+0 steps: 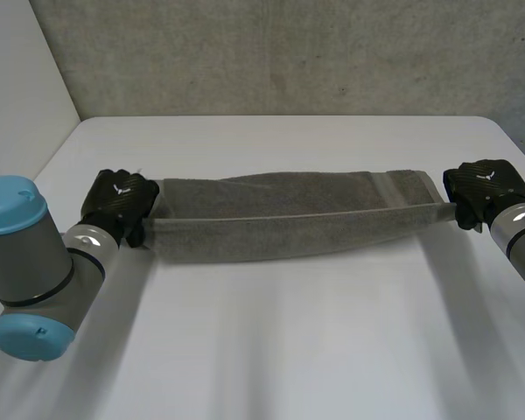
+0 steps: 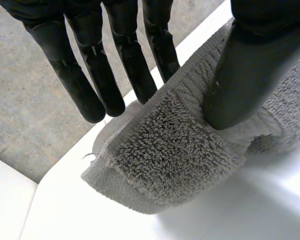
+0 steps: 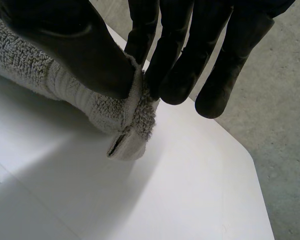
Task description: Fold the towel.
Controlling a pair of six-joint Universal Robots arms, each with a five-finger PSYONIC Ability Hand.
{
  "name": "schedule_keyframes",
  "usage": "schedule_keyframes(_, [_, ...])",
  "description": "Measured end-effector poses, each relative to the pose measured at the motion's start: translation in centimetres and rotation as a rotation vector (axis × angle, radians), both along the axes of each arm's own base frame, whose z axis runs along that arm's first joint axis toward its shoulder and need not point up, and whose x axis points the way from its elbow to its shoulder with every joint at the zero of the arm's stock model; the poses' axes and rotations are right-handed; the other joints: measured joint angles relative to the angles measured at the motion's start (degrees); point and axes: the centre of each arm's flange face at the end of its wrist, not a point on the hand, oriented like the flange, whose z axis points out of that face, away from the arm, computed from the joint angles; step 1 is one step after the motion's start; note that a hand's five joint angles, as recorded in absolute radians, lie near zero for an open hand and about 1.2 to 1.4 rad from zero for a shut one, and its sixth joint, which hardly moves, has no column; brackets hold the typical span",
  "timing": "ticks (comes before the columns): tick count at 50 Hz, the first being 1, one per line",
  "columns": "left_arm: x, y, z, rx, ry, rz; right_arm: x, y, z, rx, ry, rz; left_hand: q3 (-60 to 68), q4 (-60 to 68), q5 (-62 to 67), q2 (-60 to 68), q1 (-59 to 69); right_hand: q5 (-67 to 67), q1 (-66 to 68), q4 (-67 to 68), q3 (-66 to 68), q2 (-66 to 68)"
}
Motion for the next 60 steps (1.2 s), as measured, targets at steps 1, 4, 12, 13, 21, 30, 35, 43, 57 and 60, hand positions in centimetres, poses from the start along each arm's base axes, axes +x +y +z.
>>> schedule_keyframes(1, [0.0, 0.0, -0.1, -0.001, -0.014, -0.002, 0.0, 0.0, 0.0, 0.000, 0.000, 0.000, -1.77, -1.79, -1.83, -1.60, -1.63, 0.00, 0.00, 0.00, 0.00, 0.00])
schedule_keyframes(4, [0.0, 0.1, -0.4, -0.002, -0.041, -0.007, 0.0, 0.1, 0.0, 0.000, 0.001, 0.001, -3.69, -3.86, -3.86, -3.62, -3.52, 0.00, 0.00, 0.00, 0.03, 0.00])
schedule_keyframes(12, [0.1, 0.2, -0.7, 0.000, -0.071, -0.011, 0.1, 0.1, -0.2, 0.002, 0.003, 0.004, -3.83, -3.90, -3.77, -3.61, -3.58, 0.00, 0.00, 0.00, 0.04, 0.00])
schedule_keyframes(13, [0.1, 0.2, -0.7, 0.001, -0.073, -0.011, 0.1, 0.1, -0.2, 0.002, 0.004, 0.004, -3.82, -3.89, -3.62, -3.55, -3.56, 0.00, 0.00, 0.00, 0.05, 0.00])
schedule_keyframes(21, [0.2, 0.3, -0.7, 0.003, -0.076, -0.010, -0.1, 0.0, 0.1, -0.007, 0.006, -0.004, 14.00, 13.95, 13.78, 14.34, 14.38, 0.00, 0.00, 0.00, 0.09, 0.00])
schedule_keyframes(30, [0.5, 0.0, 1.2, -0.044, -0.081, 0.002, -0.2, 0.5, 2.7, -0.070, -0.001, -0.005, 29.63, 28.34, 27.04, 28.74, 25.94, 0.00, 0.04, 0.00, 0.12, 0.00])
schedule_keyframes(35, [1.2, 0.0, 7.2, -0.210, -0.018, 0.032, -0.2, 1.8, 8.4, -0.211, -0.013, 0.001, 29.73, 28.34, 27.04, 28.74, 25.94, -0.01, 0.06, 0.00, 0.17, 0.00])
schedule_keyframes(43, [2.1, 1.6, 18.0, -0.449, 0.145, 0.042, -0.3, 5.0, 16.3, -0.259, 0.061, 0.081, 29.89, 28.34, 27.19, 28.75, 25.95, 0.26, 0.12, 0.00, 0.22, 0.82])
schedule_keyframes(57, [0.6, -1.3, 12.8, -0.112, 0.076, -0.028, 0.4, 4.3, 14.1, -0.066, 0.313, 0.160, 29.95, 28.34, 27.49, 28.76, 26.06, 0.26, 0.12, 0.00, 0.24, 0.82])
schedule_keyframes(60, [0.1, -2.6, 10.2, -0.048, 0.046, -0.030, 1.1, 3.6, 12.8, -0.042, 0.328, 0.171, 29.96, 28.34, 27.49, 28.76, 26.06, 0.26, 0.12, 0.00, 0.24, 0.82])
